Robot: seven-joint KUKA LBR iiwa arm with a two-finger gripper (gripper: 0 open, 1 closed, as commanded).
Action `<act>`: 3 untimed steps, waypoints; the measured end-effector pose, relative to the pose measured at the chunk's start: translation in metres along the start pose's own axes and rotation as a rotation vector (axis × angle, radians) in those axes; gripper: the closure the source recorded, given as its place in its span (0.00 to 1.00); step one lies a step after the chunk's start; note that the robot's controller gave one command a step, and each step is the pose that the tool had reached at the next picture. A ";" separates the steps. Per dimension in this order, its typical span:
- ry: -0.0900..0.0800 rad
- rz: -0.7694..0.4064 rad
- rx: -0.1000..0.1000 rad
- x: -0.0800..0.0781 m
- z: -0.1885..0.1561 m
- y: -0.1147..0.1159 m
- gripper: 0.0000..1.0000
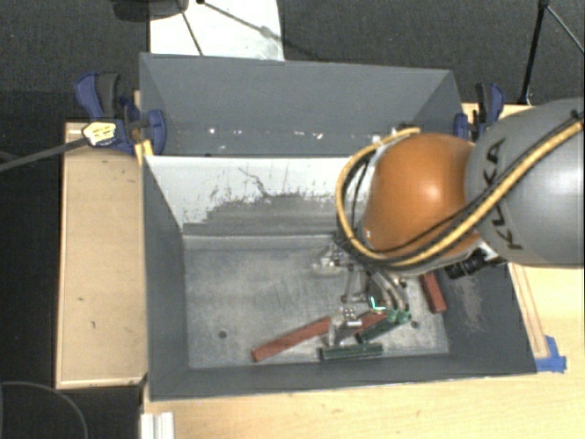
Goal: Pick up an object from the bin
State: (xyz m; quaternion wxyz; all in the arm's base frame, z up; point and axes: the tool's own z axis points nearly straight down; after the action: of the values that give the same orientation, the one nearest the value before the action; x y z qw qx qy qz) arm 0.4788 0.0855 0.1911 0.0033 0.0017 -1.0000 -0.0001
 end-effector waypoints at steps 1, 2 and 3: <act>-0.008 0.003 -0.001 -0.002 -0.004 0.000 0.00; -0.015 -0.065 -0.001 -0.013 0.039 0.002 0.00; -0.022 -0.069 -0.004 -0.020 0.116 0.001 1.00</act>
Offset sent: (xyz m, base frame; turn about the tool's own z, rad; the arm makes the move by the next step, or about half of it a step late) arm 0.0263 0.0068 -0.1211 -0.1840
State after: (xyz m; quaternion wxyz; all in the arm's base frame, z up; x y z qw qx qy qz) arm 0.4983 0.0866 0.0749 -0.0075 0.0361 -0.9993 -0.0020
